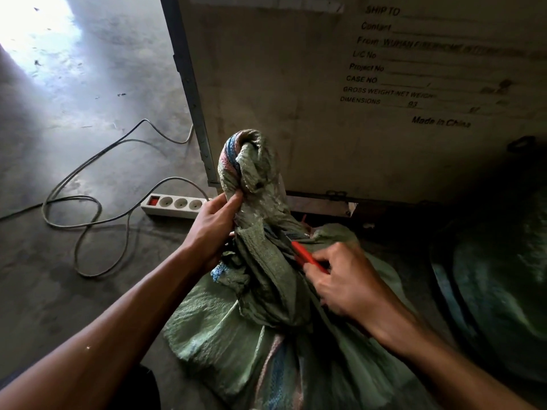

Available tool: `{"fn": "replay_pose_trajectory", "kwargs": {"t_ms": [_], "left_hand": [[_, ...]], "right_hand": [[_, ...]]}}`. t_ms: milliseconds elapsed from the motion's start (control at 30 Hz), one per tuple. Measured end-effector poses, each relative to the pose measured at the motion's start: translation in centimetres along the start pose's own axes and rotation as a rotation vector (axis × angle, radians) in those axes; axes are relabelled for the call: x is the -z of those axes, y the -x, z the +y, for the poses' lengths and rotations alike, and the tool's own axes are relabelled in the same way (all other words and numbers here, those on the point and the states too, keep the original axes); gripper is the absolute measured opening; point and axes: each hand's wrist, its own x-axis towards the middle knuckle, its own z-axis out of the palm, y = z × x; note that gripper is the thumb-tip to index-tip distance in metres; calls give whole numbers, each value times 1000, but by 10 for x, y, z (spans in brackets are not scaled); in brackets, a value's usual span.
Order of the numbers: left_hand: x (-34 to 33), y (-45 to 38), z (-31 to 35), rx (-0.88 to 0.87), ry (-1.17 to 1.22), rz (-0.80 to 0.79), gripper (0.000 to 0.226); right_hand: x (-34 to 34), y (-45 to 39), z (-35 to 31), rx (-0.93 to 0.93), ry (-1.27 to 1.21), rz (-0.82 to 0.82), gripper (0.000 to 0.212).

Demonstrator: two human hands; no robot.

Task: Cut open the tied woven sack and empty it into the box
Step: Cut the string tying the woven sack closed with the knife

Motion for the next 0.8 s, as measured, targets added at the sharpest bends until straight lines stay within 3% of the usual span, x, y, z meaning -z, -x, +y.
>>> {"fn": "replay_pose_trajectory", "kwargs": {"t_ms": [200, 267, 433, 600, 700, 800], "left_hand": [[-3, -1, 0, 14, 4, -81, 26], [-9, 1, -2, -16, -34, -146, 27], [-19, 7, -8, -70, -132, -247, 24], [-8, 12, -5, -130, -244, -292, 20], [-2, 12, -4, -84, -247, -334, 11], [2, 11, -2, -70, -265, -379, 4]], "right_hand": [[33, -6, 5, 54, -340, 233, 10], [31, -19, 8, 51, -425, 317, 15], [7, -48, 1, 74, -794, 291, 9], [1, -59, 7, 145, -713, 253, 15], [8, -60, 13, 175, -635, 237, 4], [8, -62, 17, 207, -596, 238, 22]]}}
